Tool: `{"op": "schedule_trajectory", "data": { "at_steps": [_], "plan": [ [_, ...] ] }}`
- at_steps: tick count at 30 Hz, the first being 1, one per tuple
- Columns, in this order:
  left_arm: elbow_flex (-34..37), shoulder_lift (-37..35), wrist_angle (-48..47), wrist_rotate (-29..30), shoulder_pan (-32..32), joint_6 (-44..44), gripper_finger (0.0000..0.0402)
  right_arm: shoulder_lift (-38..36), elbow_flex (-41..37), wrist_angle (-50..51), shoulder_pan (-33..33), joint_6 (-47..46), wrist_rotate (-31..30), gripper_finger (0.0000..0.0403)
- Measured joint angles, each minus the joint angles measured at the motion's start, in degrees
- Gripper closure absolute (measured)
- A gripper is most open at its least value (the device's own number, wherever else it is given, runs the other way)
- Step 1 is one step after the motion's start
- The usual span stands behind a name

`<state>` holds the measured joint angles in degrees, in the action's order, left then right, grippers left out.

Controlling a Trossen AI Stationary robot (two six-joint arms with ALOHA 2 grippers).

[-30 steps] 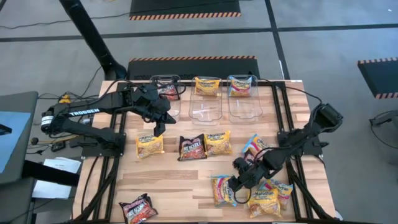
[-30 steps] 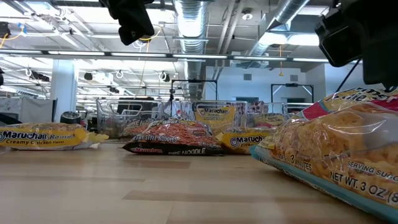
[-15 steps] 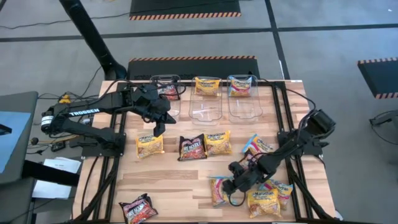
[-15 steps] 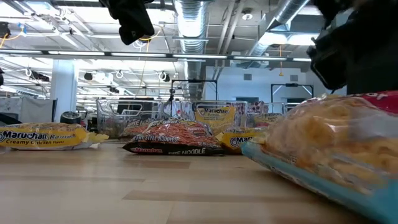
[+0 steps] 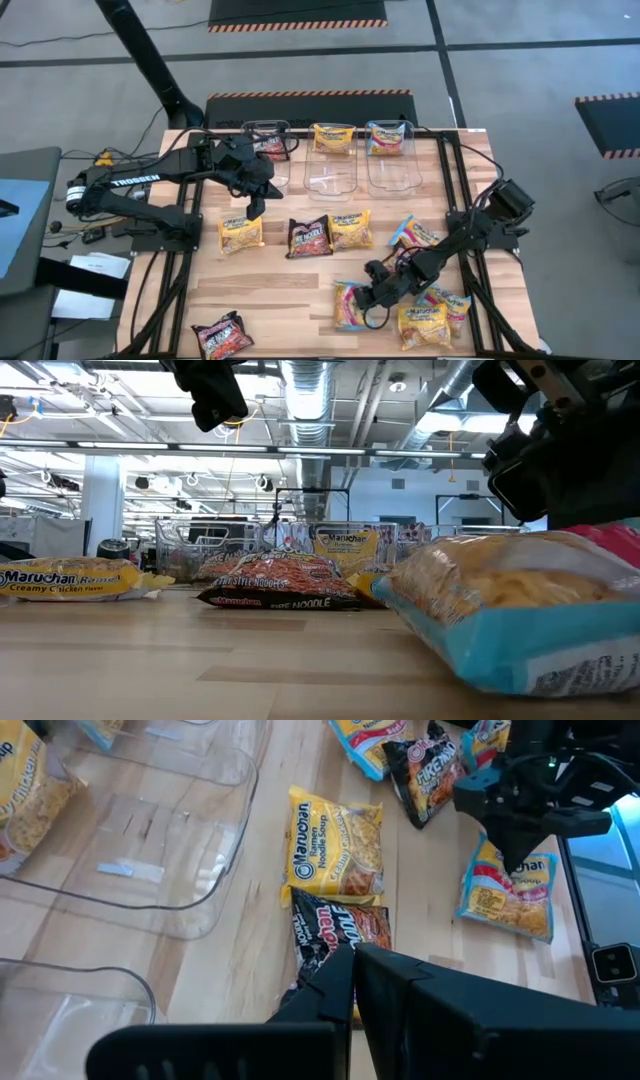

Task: Sort Maruchan noodles
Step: Put the blue noodle pack into the right transparent bin

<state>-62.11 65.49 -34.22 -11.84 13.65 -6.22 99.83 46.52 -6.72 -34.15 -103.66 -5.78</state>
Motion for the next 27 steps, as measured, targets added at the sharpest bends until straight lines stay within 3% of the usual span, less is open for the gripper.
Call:
{"op": "schedule_trajectory", "data": {
  "at_steps": [5, 16, 27],
  "plan": [
    [0.0, 0.0, -0.4, 0.0, 0.0, 0.0, 0.0401, -0.1, 0.0, -1.1, 0.2, 1.7, -0.1, 0.0392],
    [0.0, 0.0, -1.2, 0.1, 0.0, 1.1, 0.0402, -0.1, 3.8, -1.5, 1.4, 9.4, 0.0, 0.0399],
    [0.0, 0.0, -1.1, 0.1, 0.0, 1.1, 0.0401, -0.1, 16.5, 20.3, 4.9, 20.7, 3.8, 0.04]
  ]
}}
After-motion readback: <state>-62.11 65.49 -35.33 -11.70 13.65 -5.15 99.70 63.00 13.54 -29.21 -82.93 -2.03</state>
